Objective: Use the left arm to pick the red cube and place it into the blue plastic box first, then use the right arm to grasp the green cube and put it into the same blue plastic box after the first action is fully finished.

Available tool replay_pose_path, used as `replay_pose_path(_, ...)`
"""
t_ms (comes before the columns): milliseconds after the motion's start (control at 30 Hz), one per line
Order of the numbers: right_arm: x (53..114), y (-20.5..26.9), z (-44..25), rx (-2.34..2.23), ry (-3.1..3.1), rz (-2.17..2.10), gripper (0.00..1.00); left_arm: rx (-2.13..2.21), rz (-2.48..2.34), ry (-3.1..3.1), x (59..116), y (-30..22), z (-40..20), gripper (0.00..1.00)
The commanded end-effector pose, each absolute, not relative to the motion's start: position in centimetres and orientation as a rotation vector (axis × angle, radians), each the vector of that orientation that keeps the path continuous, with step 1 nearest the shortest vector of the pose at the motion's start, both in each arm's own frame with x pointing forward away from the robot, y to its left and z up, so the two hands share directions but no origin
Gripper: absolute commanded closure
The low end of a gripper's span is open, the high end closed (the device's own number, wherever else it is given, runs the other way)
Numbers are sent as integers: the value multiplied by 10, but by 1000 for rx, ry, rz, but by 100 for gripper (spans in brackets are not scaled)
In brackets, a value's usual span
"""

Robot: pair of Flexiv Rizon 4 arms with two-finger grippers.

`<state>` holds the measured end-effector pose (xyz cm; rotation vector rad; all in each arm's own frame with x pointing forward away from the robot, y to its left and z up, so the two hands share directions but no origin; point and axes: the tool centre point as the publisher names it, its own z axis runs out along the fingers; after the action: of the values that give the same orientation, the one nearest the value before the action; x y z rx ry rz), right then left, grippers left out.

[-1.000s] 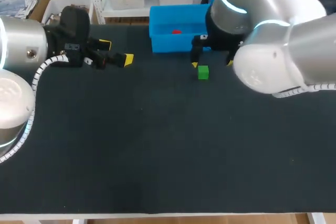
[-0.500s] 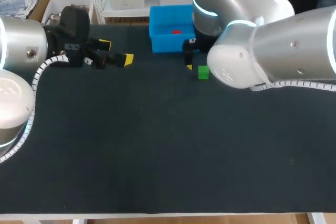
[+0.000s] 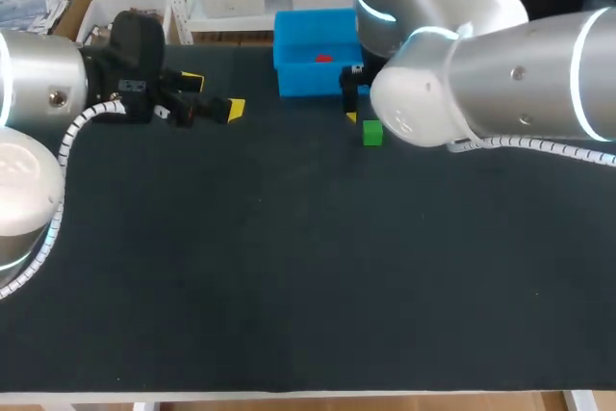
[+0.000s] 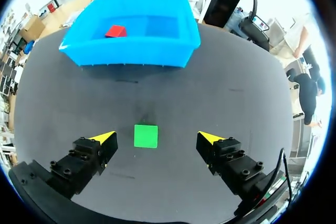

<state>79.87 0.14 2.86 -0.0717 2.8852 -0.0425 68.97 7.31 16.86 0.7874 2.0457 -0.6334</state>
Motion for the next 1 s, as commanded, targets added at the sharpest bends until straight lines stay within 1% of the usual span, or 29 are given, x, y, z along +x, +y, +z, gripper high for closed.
replay_pose_path(33,805,5,20,-74,2899,-37,0,788,-638,2040,689,75,168,0)
replay_pose_path(1000,815,10,-13,-100,2938,-21,0,788,-638,2040,689,75,168,0)
